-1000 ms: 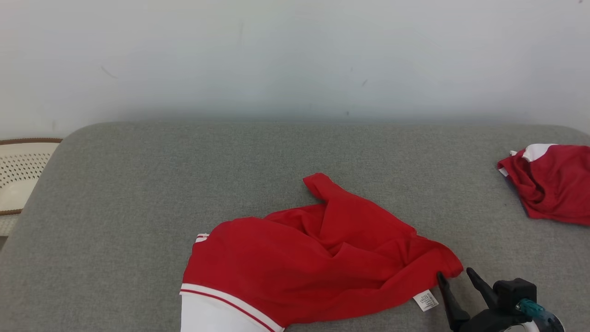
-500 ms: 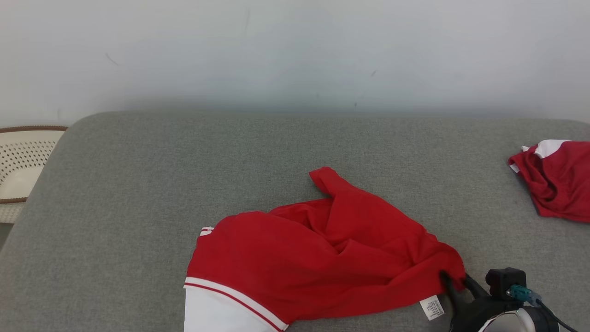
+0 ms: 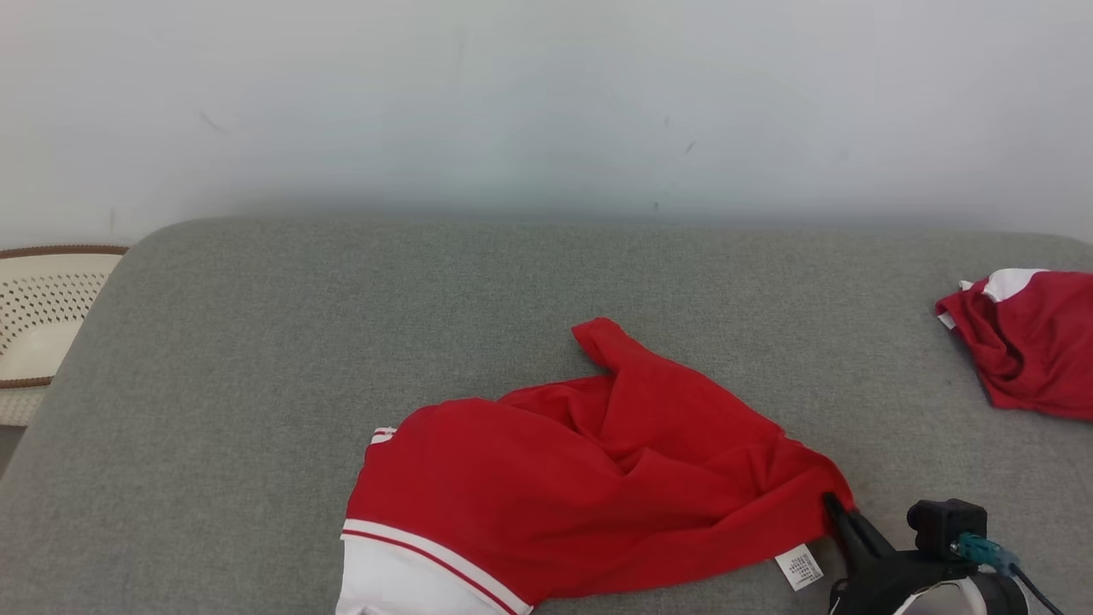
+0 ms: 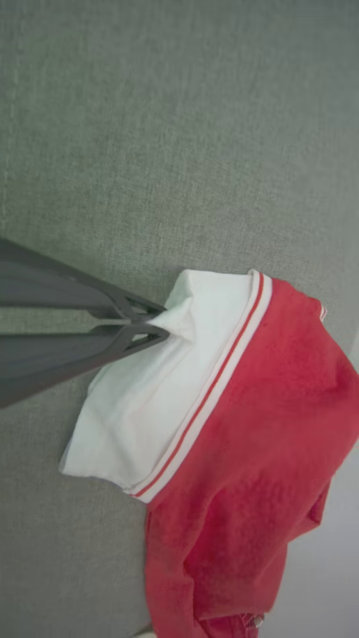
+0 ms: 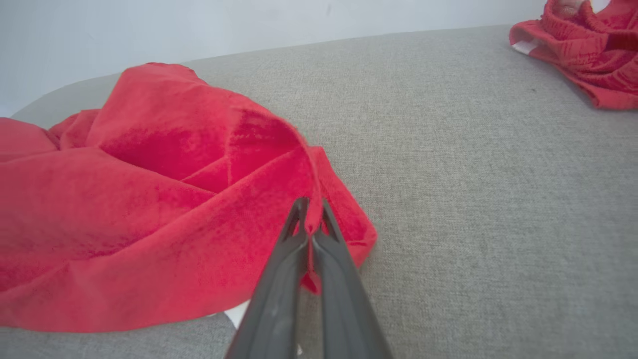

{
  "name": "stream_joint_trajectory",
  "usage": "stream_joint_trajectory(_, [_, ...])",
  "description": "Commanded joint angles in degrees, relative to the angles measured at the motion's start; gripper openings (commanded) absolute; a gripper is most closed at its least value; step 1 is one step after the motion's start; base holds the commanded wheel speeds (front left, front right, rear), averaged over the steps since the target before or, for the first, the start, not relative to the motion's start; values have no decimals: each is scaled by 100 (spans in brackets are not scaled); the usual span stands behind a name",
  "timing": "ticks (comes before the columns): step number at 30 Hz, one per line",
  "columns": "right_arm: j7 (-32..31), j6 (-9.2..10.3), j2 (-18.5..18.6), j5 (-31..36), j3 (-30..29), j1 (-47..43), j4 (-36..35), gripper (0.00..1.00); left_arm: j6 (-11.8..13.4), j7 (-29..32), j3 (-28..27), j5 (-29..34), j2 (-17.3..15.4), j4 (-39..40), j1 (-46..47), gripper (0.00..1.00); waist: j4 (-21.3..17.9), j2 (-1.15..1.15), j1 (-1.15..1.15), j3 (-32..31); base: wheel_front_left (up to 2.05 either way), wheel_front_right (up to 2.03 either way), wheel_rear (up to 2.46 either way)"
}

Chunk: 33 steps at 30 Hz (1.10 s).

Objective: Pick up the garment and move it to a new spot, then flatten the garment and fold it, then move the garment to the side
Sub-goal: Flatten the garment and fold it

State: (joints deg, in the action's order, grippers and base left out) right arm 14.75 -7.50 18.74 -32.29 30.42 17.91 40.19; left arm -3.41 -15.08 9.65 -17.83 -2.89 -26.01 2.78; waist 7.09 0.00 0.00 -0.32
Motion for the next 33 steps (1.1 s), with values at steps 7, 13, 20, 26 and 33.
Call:
stream_joint_trajectory(7, [-59,2,313,-557,257,-247,-947,0,-18,1,-324,438,-168,1145,-86,0,-77,0,0,-84,0,0,0])
stream_joint_trajectory(13, [-507,2,612,-1211,438,34,-1998,0,-173,70,-274,763,-712,1719,539,0,-217,0,0,-50,0,0,0])
stream_joint_trajectory(20, [-1001,1,691,-1796,634,1121,-2471,0,-348,721,-7,725,-1329,1897,2058,0,-392,0,0,357,0,0,0])
stream_joint_trajectory(26, [-1450,1,514,-2342,761,2720,-2012,0,-392,1113,269,441,-1857,1365,3801,0,-553,0,0,1041,0,0,0])
stream_joint_trajectory(33, [-1899,1,149,-3034,489,4807,-810,0,-396,1306,978,54,-2263,448,5869,0,-618,0,0,1812,0,0,0])
